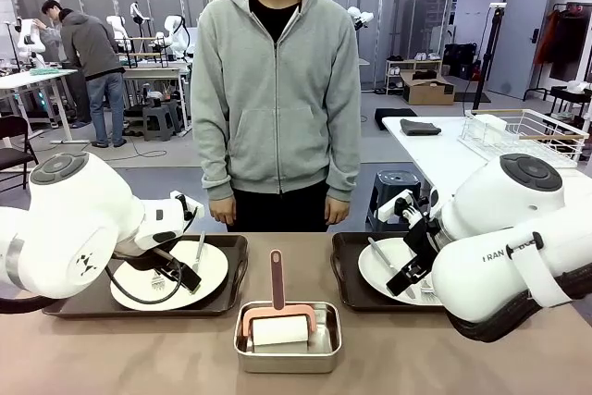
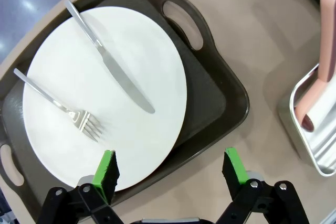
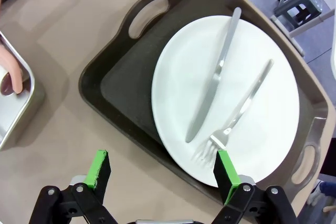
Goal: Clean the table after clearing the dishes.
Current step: When the left (or right) Handle tray is removed, use the left hand (or right hand) to clean the left (or right) side of the table with the Lint Roller.
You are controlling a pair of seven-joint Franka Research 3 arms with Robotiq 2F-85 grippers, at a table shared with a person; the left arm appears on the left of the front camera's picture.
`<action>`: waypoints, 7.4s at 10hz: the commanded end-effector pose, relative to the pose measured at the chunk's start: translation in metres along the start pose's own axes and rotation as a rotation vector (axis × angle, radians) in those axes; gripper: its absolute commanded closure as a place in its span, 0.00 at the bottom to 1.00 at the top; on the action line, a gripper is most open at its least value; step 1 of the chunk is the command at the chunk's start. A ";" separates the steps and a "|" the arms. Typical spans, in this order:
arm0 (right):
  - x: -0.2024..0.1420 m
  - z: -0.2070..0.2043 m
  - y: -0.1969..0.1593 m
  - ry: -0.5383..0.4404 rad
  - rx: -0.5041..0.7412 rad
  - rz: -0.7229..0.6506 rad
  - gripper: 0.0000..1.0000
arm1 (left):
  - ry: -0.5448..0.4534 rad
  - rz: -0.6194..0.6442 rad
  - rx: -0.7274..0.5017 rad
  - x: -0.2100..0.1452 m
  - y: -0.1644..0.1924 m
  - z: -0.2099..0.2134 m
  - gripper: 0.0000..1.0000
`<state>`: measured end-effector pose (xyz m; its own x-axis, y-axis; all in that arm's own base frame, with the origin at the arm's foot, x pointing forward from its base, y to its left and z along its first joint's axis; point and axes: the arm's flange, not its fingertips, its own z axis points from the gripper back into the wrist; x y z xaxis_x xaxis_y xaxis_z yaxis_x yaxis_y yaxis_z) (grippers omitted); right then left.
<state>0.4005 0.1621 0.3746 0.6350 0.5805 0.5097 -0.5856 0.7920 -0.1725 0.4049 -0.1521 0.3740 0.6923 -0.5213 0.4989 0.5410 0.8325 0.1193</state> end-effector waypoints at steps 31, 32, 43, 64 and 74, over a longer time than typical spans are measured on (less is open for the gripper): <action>-0.215 0.098 -0.365 -0.401 0.733 -1.131 0.00 | -0.612 0.963 -0.526 -0.217 0.385 0.156 0.00; -0.215 0.098 -0.365 -0.401 0.733 -1.131 0.00 | -0.612 0.963 -0.526 -0.217 0.385 0.156 0.00; -0.215 0.098 -0.365 -0.401 0.733 -1.131 0.00 | -0.612 0.963 -0.526 -0.217 0.385 0.156 0.00; -0.215 0.098 -0.365 -0.401 0.733 -1.131 0.00 | -0.086 -0.649 -0.705 0.079 0.042 0.086 0.00; -0.215 0.098 -0.365 -0.401 0.733 -1.131 0.00 | 0.045 -0.727 -0.771 0.145 0.010 0.047 0.00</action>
<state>0.4297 -0.2716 0.4088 0.8212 -0.4868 0.2978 -0.0623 0.4422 0.8948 0.4661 -0.1898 0.4837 0.1129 -0.8303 0.5458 0.9835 0.0153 -0.1802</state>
